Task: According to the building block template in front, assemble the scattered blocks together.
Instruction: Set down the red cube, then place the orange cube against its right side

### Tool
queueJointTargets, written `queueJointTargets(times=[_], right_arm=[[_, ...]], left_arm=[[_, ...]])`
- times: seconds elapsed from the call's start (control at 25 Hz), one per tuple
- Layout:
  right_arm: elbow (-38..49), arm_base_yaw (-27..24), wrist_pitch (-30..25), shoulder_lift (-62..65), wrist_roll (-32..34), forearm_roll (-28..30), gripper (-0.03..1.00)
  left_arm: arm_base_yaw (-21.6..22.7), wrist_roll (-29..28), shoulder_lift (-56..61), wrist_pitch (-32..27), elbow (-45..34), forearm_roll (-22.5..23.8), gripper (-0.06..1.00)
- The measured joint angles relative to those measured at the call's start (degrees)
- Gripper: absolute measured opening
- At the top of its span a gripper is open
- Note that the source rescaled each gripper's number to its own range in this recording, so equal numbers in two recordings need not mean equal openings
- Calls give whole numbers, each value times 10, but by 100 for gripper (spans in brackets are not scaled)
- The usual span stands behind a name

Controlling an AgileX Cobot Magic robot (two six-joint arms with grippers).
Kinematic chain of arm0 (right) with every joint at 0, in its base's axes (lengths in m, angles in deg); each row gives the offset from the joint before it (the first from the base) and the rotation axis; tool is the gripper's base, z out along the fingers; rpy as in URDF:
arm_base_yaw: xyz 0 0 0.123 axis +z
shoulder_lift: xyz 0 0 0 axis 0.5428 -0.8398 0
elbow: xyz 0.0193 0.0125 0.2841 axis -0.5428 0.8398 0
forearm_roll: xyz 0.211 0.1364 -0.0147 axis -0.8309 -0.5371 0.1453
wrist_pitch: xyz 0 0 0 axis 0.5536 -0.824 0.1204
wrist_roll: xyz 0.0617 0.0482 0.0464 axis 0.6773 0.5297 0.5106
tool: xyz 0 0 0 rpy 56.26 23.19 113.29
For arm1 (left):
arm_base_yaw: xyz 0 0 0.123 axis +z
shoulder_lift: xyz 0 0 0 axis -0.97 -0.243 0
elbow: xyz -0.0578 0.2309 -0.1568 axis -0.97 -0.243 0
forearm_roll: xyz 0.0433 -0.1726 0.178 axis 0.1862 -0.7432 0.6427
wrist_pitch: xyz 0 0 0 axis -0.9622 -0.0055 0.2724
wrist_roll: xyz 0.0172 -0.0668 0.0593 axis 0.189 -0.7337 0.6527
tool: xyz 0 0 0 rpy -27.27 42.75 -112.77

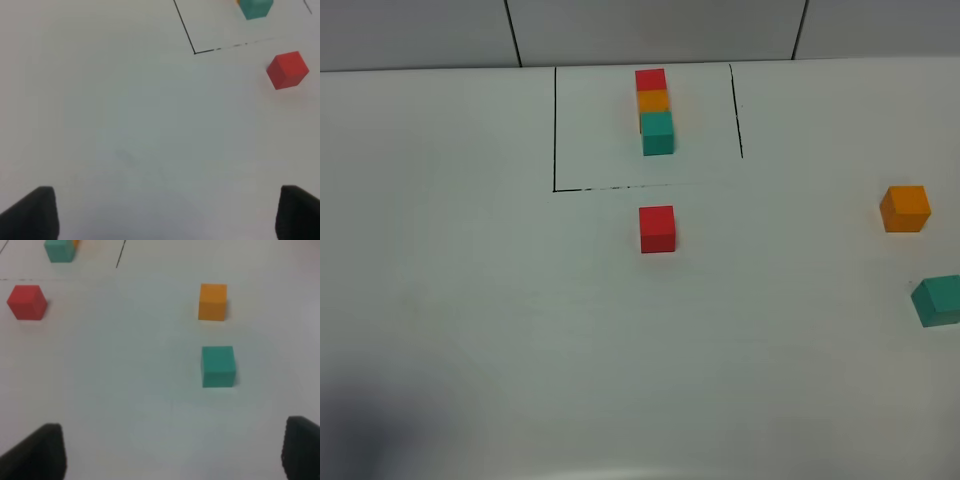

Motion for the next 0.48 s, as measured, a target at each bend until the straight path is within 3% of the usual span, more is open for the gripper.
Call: queueJointTargets(times=[0.48], right_arm=[[0,0,0,0,0,0,75]], left_arm=[[0,-1,194,-52,-100,-26,82]])
